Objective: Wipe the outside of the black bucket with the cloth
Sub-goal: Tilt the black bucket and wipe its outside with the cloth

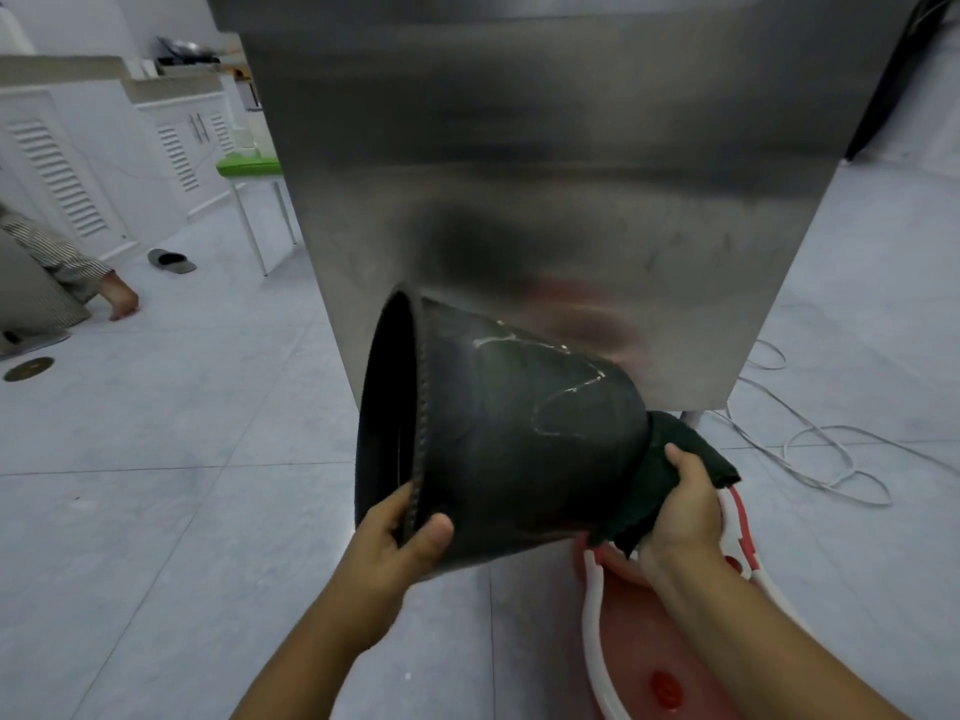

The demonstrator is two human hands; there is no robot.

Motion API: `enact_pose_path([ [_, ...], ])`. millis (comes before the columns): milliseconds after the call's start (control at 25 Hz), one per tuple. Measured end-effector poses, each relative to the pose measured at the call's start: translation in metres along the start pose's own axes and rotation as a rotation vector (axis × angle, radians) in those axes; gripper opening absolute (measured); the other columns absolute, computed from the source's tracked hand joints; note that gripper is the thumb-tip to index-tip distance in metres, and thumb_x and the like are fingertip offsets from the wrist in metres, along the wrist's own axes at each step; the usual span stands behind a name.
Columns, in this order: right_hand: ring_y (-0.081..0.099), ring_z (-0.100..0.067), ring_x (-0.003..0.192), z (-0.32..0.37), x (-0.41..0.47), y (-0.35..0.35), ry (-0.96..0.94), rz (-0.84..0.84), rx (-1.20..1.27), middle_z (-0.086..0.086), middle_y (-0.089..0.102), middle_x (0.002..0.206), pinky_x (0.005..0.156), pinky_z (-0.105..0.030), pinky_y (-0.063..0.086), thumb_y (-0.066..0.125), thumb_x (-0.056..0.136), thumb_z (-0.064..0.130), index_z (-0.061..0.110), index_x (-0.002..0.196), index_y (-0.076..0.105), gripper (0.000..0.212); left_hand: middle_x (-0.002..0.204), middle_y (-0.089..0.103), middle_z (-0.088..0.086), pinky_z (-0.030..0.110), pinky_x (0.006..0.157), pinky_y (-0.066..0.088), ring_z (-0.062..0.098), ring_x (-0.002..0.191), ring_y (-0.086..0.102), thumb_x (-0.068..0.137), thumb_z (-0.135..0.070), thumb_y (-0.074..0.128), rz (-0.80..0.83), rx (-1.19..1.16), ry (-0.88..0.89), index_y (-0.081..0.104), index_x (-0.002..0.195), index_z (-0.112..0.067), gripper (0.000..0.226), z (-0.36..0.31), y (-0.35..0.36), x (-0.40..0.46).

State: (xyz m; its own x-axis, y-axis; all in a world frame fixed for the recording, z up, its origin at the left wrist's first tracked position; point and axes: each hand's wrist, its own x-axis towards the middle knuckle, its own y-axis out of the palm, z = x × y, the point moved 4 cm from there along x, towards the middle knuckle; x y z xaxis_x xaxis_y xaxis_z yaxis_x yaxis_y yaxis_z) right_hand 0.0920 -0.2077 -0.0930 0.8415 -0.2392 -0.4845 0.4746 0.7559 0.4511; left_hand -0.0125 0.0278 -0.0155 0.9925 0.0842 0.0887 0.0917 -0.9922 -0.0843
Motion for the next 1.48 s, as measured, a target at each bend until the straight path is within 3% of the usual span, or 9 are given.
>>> enact_pose_path([
  [160, 0.067, -0.034, 0.102, -0.018, -0.008, 0.001, -0.053, 0.025, -0.047, -0.009, 0.074, 0.110, 0.082, -0.042, 0.054, 0.065, 0.081, 0.034, 0.019, 0.114, 0.069, 0.037, 0.102, 0.073, 0.002, 0.043, 0.081, 0.056, 0.030, 0.100, 0.067, 0.060, -0.065, 0.064, -0.251, -0.099, -0.086, 0.062, 0.101, -0.031, 0.054, 0.001, -0.013, 0.000],
  [320, 0.065, -0.036, 0.107, -0.015, -0.001, 0.000, 0.012, 0.013, 0.029, -0.009, 0.073, 0.113, 0.094, -0.055, 0.051, 0.067, 0.073, 0.042, 0.022, 0.115, 0.070, 0.047, 0.078, 0.072, -0.009, 0.015, 0.048, 0.049, 0.008, 0.065, 0.066, 0.075, -0.040, 0.055, -0.177, 0.050, -0.122, 0.062, 0.090, -0.029, 0.021, -0.004, -0.006, 0.002],
  [440, 0.061, -0.033, 0.111, -0.012, -0.005, 0.003, -0.046, 0.037, -0.083, -0.008, 0.068, 0.118, 0.099, -0.052, 0.048, 0.063, 0.083, 0.046, 0.020, 0.123, 0.064, 0.048, 0.078, 0.071, -0.006, 0.023, 0.053, 0.051, 0.010, 0.067, 0.064, 0.074, -0.052, 0.043, -0.248, 0.018, -0.139, 0.064, 0.088, -0.025, 0.037, -0.004, -0.008, 0.003],
  [600, 0.041, -0.026, 0.138, -0.028, -0.031, 0.016, -0.430, 0.192, -0.508, -0.003, 0.050, 0.144, 0.115, -0.049, 0.031, 0.048, 0.089, 0.059, 0.025, 0.141, 0.047, 0.062, 0.088, 0.070, 0.001, 0.036, 0.074, 0.049, 0.020, 0.087, 0.062, 0.074, -0.062, 0.035, -0.471, -0.009, -0.181, 0.066, 0.081, -0.022, 0.052, 0.012, -0.009, 0.003],
  [800, -0.009, -0.009, 0.152, -0.048, -0.058, 0.025, -0.958, 0.359, -0.850, 0.037, -0.003, 0.159, 0.122, -0.049, -0.006, 0.036, 0.093, 0.044, 0.062, 0.146, 0.000, 0.067, 0.086, 0.070, 0.007, 0.030, 0.066, 0.050, 0.022, 0.084, 0.065, 0.077, -0.060, 0.034, -0.455, 0.046, -0.116, 0.067, 0.085, -0.017, 0.054, 0.009, -0.010, 0.006],
  [1000, -0.003, -0.024, 0.154, -0.082, -0.102, 0.035, -1.184, 0.605, -1.092, 0.010, 0.003, 0.167, 0.117, -0.052, 0.001, 0.045, 0.093, 0.033, 0.032, 0.135, 0.043, 0.042, 0.072, 0.072, 0.003, 0.030, 0.062, 0.058, 0.020, 0.073, 0.069, 0.076, -0.056, 0.040, -0.378, 0.068, -0.075, 0.067, 0.078, -0.016, 0.048, 0.017, 0.009, 0.005],
  [1200, 0.007, -0.005, 0.152, -0.025, -0.108, 0.062, -1.113, 0.569, -0.850, 0.025, 0.021, 0.161, 0.122, -0.037, -0.007, 0.042, 0.096, 0.031, 0.055, 0.142, 0.028, 0.054, 0.077, 0.075, -0.003, 0.034, 0.061, 0.062, 0.014, 0.070, 0.071, 0.082, -0.049, 0.047, -0.216, 0.114, 0.033, 0.072, 0.073, -0.029, 0.033, 0.012, 0.030, 0.003],
  [1280, 0.008, 0.011, 0.146, -0.008, -0.073, 0.056, -0.944, 0.451, -0.777, 0.047, 0.021, 0.149, 0.124, -0.041, -0.002, 0.045, 0.095, 0.034, 0.060, 0.138, 0.029, 0.052, 0.075, 0.073, -0.005, 0.027, 0.058, 0.059, 0.009, 0.067, 0.069, 0.081, -0.051, 0.045, -0.251, 0.161, 0.064, 0.069, 0.068, -0.026, 0.036, 0.013, 0.030, 0.001],
  [1480, -0.006, 0.004, 0.148, -0.026, -0.035, 0.021, -0.722, 0.295, -0.830, 0.038, 0.004, 0.158, 0.123, -0.055, 0.002, 0.041, 0.092, 0.048, 0.076, 0.134, 0.007, 0.061, 0.072, 0.070, -0.002, 0.011, 0.054, 0.050, 0.011, 0.073, 0.066, 0.077, -0.056, 0.038, -0.433, 0.078, -0.067, 0.066, 0.079, -0.020, 0.045, 0.020, 0.014, 0.006],
])
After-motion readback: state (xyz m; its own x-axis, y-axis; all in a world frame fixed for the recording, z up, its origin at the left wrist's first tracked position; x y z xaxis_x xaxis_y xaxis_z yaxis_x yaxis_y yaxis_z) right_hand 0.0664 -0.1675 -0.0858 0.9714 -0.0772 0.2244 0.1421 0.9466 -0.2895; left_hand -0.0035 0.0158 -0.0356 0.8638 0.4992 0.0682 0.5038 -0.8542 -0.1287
